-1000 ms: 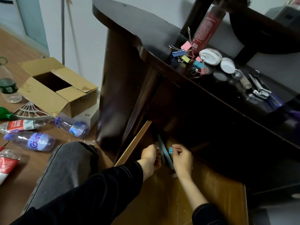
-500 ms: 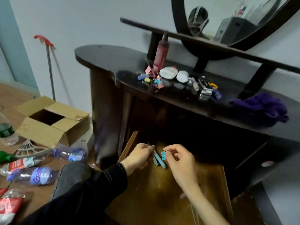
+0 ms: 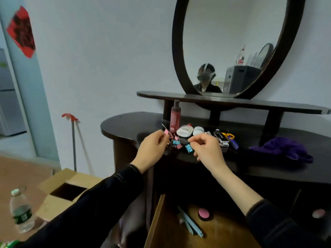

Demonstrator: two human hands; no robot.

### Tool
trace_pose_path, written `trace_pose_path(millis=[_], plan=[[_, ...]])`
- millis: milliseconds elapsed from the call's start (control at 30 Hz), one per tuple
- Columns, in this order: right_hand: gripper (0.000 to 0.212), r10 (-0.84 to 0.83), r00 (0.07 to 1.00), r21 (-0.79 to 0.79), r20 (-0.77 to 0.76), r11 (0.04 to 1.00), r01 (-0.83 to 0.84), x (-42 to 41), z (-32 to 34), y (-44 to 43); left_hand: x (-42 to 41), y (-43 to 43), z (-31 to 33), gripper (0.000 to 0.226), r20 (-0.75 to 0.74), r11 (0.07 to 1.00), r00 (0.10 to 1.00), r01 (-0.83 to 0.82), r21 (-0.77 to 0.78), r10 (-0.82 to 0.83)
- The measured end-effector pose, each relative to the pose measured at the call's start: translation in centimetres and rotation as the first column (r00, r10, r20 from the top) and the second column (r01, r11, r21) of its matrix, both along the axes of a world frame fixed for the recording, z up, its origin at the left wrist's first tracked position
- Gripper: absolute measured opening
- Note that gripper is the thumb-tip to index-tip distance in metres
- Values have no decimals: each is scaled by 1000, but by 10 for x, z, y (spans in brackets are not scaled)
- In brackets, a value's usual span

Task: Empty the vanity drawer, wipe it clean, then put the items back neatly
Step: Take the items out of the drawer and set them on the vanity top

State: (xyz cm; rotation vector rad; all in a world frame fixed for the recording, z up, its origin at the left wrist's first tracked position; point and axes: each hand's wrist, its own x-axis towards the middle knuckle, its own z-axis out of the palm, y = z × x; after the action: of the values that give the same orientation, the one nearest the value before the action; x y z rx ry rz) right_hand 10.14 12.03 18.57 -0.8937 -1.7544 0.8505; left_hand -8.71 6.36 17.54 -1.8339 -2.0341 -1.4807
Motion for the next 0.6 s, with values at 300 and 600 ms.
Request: trace_pose_path(millis=[300,600], plan=[[9,-83,976,-98,200,990,105,-24,-8,48,0,49,-3,18,-506,986,861,-32,-163,-56],[15,-81,996,-186,34,979,86,-15,-9,36,1,49,-9,39,-476,991,879,-45,-130,-22]])
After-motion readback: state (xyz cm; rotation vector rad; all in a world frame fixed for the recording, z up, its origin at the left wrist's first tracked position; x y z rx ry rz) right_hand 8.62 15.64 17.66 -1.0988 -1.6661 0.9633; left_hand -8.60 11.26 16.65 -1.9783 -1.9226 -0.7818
